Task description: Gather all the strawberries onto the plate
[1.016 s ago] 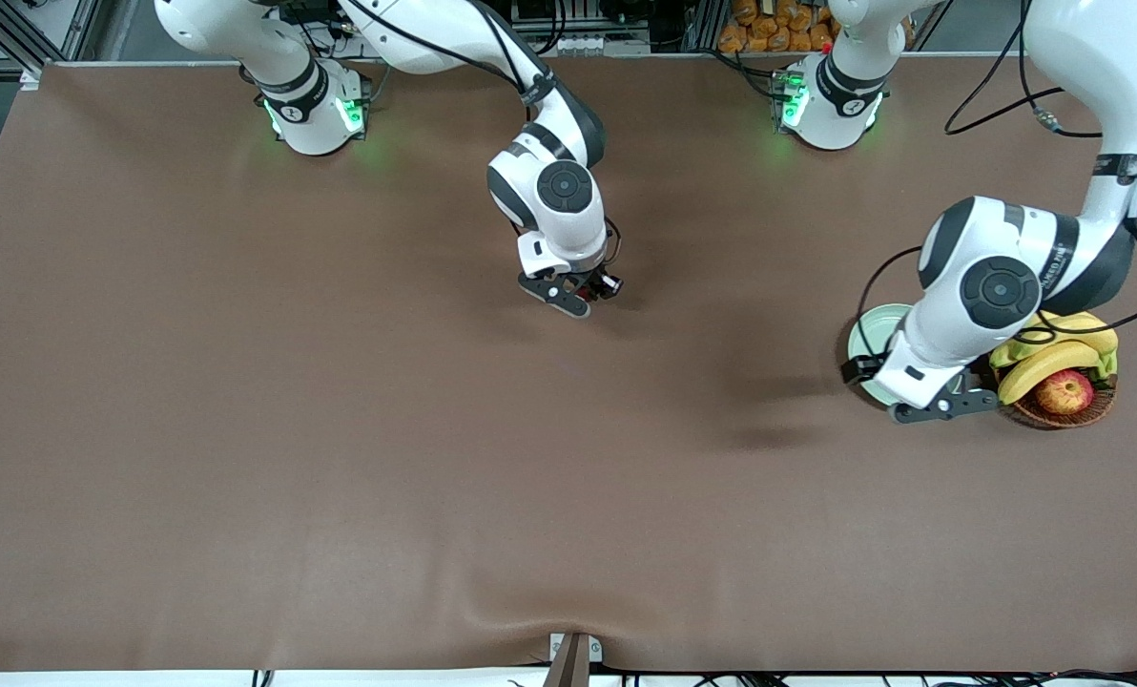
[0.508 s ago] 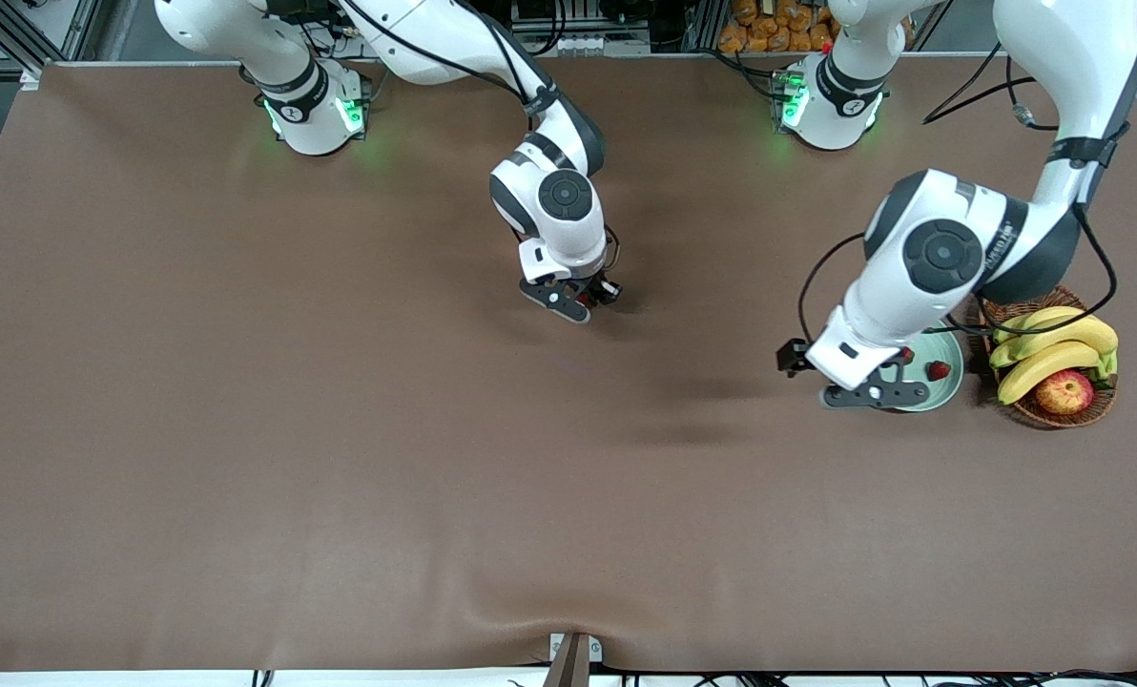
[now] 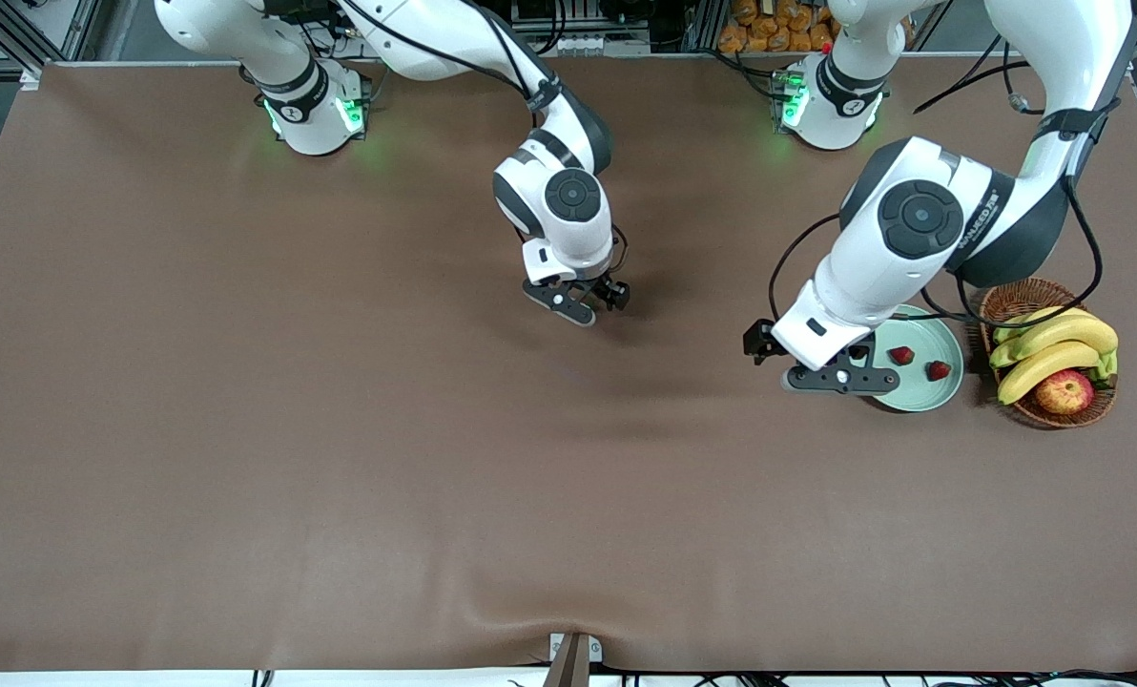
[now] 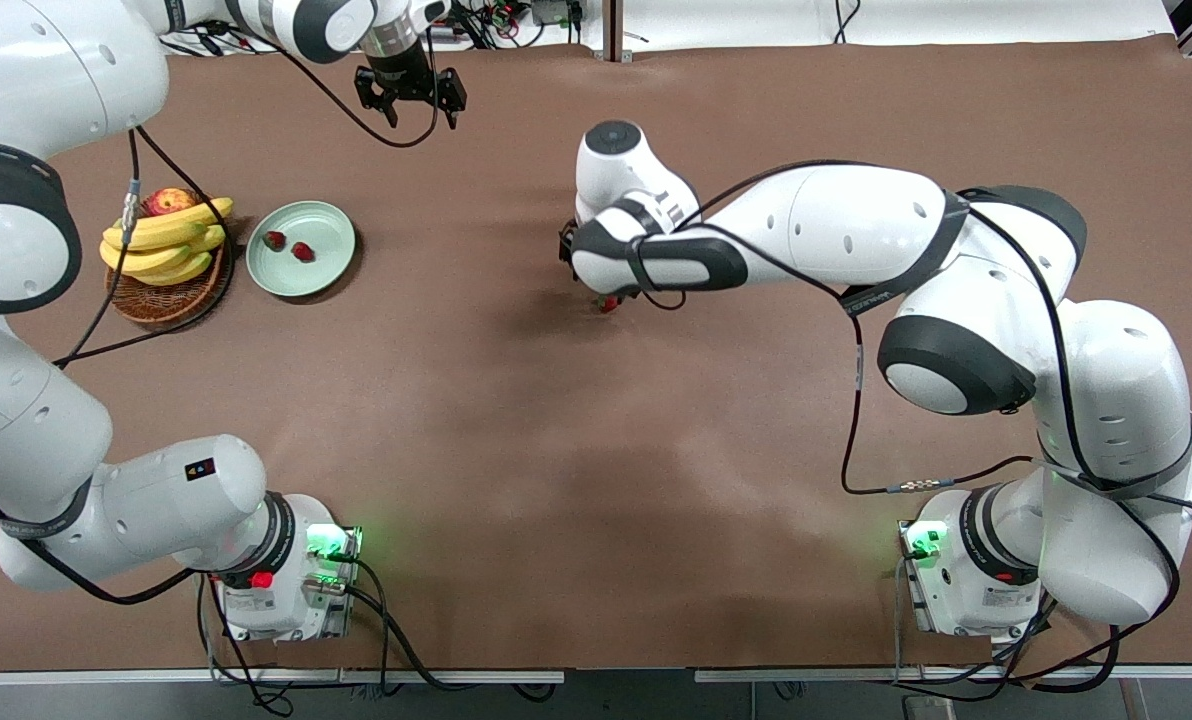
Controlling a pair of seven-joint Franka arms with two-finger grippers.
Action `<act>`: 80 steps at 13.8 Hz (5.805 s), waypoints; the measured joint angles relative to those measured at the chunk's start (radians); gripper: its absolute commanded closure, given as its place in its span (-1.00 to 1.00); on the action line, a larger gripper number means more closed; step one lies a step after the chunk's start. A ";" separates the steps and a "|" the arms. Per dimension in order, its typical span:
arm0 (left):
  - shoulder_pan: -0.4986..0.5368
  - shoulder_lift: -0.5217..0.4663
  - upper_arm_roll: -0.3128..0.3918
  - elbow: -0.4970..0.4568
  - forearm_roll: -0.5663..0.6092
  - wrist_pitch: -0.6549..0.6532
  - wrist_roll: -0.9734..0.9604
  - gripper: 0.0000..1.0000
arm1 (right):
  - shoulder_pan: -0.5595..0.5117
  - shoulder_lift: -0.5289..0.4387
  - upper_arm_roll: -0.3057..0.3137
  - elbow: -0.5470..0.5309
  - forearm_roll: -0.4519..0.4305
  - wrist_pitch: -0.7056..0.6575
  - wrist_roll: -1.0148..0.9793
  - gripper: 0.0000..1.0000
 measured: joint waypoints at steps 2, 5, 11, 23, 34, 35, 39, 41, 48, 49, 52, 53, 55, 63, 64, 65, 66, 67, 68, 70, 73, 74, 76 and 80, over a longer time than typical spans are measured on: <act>-0.017 0.000 -0.001 0.035 0.000 -0.036 0.000 -1.00 | -0.029 -0.014 -0.004 0.051 0.000 -0.076 0.000 -1.00; -0.057 0.004 -0.002 0.052 -0.002 -0.046 -0.035 -1.00 | -0.085 -0.064 -0.005 0.077 0.000 -0.151 -0.022 -1.00; -0.163 0.067 -0.002 0.055 -0.002 -0.049 -0.093 -1.00 | -0.217 -0.196 -0.011 0.087 0.000 -0.346 -0.200 -1.00; -0.686 0.299 0.186 0.061 0.108 0.123 -0.523 -1.00 | -0.498 -0.357 -0.019 0.090 -0.002 -0.532 -0.551 -1.00; -0.784 0.416 0.321 0.087 0.134 0.225 -0.606 -1.00 | -0.731 -0.430 -0.024 0.090 -0.005 -0.625 -0.953 -1.00; -0.788 0.421 0.321 0.087 0.134 0.227 -0.606 -1.00 | -0.760 -0.432 -0.024 0.090 -0.005 -0.629 -1.009 -1.00; -0.809 0.429 0.330 0.088 0.134 0.228 -0.607 -1.00 | -0.863 -0.451 -0.023 0.090 -0.018 -0.634 -1.212 -1.00; -0.813 0.435 0.332 0.088 0.134 0.229 -0.607 -1.00 | -0.917 -0.472 -0.022 0.090 -0.043 -0.637 -1.336 -1.00; -0.813 0.439 0.334 0.093 0.134 0.232 -0.607 0.32 | -0.987 -0.648 -0.016 0.092 -0.092 -0.823 -1.444 -1.00; -0.813 0.440 0.334 0.093 0.134 0.232 -0.607 0.52 | -0.987 -0.681 -0.012 0.089 -0.103 -0.838 -1.443 -1.00; -0.813 0.440 0.336 0.094 0.134 0.232 -0.607 0.80 | -0.987 -0.760 -0.008 0.053 -0.117 -0.851 -1.443 -1.00; -0.813 0.440 0.336 0.094 0.134 0.232 -0.607 0.81 | -0.988 -0.781 -0.004 0.033 -0.125 -0.849 -1.443 -1.00; -0.813 0.440 0.338 0.098 0.134 0.232 -0.608 0.80 | -0.989 -0.809 0.027 0.001 -0.175 -0.837 -1.437 -1.00; -0.742 0.260 0.346 0.140 0.122 0.120 -0.655 0.80 | -0.993 -0.810 0.054 -0.036 -0.207 -0.746 -1.433 -1.00; -0.720 0.229 0.346 0.140 0.116 0.104 -0.655 0.81 | -0.993 -0.810 0.054 -0.038 -0.207 -0.746 -1.433 -1.00; -0.697 0.204 0.346 0.140 0.113 0.087 -0.655 0.80 | -0.994 -0.810 0.054 -0.040 -0.207 -0.746 -1.433 -1.00; -0.673 0.184 0.347 0.139 0.112 0.073 -0.654 0.80 | -0.994 -0.810 0.054 -0.041 -0.207 -0.746 -1.433 -1.00; -0.645 0.170 0.348 0.139 0.112 0.056 -0.648 0.80 | -0.994 -0.810 0.053 -0.042 -0.207 -0.746 -1.433 -1.00; -0.613 0.158 0.349 0.138 0.112 0.037 -0.637 0.80 | -0.995 -0.810 0.053 -0.042 -0.207 -0.746 -1.433 -1.00; -0.538 0.144 0.349 0.136 0.111 -0.010 -0.599 0.81 | -0.995 -0.810 0.053 -0.042 -0.207 -0.746 -1.433 -1.00; -0.431 0.137 0.351 0.118 0.109 -0.083 -0.554 0.80 | -1.000 -0.810 0.053 -0.045 -0.207 -0.746 -1.433 -1.00; -0.392 0.135 0.351 0.103 0.109 -0.091 -0.540 0.81 | -1.005 -0.809 0.053 -0.047 -0.207 -0.746 -1.433 -1.00; -0.318 0.124 0.352 0.062 0.109 -0.095 -0.502 0.81 | -1.010 -0.803 0.053 -0.050 -0.207 -0.746 -1.433 -1.00; -0.175 0.101 0.353 -0.026 0.109 -0.096 -0.407 0.80 | -1.010 -0.783 0.058 -0.054 -0.207 -0.745 -1.433 -1.00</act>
